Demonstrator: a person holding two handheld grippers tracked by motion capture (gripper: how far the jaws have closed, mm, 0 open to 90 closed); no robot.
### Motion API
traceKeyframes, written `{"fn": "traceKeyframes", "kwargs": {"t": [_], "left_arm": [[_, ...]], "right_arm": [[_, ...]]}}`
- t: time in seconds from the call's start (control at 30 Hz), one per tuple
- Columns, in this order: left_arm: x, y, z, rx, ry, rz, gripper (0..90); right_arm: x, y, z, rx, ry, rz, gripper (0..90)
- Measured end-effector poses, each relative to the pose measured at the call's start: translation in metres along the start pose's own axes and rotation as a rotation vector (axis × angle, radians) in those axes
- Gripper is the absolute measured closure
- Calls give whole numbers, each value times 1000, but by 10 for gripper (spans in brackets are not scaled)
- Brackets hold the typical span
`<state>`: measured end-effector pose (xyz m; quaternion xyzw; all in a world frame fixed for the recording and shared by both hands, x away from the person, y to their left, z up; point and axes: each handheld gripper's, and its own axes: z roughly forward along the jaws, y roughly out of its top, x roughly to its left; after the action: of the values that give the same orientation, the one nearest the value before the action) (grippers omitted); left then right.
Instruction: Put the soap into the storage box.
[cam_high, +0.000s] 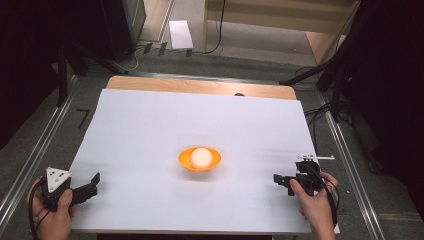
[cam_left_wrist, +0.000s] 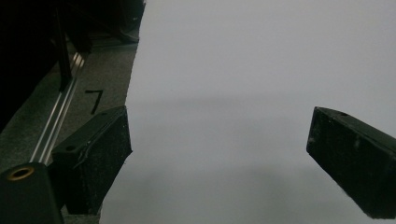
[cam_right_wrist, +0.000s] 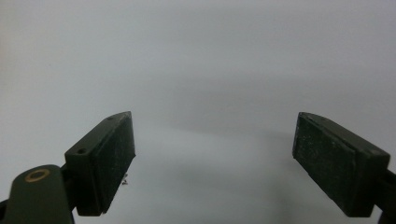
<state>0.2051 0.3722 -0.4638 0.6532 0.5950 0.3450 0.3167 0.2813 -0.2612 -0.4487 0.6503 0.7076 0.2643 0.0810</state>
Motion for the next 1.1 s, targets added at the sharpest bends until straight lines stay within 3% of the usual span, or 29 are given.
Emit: {"fn": "traceKeyframes", "kwargs": {"t": [0.13, 0.47, 0.67, 0.97, 1.1], "left_arm": [[0, 0, 0, 0, 0, 0, 70], [0, 0, 0, 1, -1, -1, 70], [0, 0, 0, 2, -3, -2, 70], [1, 0, 0, -1, -4, -5, 70], [1, 0, 0, 2, -6, -2, 70]], "right_arm": [[-11, -9, -1, -53, 12, 0, 144], [-33, -37, -11, -192, 87, -77, 165], [-40, -52, -9, -215, 86, -122, 173], [-55, -61, -19, -308, 117, -93, 175], [-65, -64, -21, -342, 142, -50, 191]]}}
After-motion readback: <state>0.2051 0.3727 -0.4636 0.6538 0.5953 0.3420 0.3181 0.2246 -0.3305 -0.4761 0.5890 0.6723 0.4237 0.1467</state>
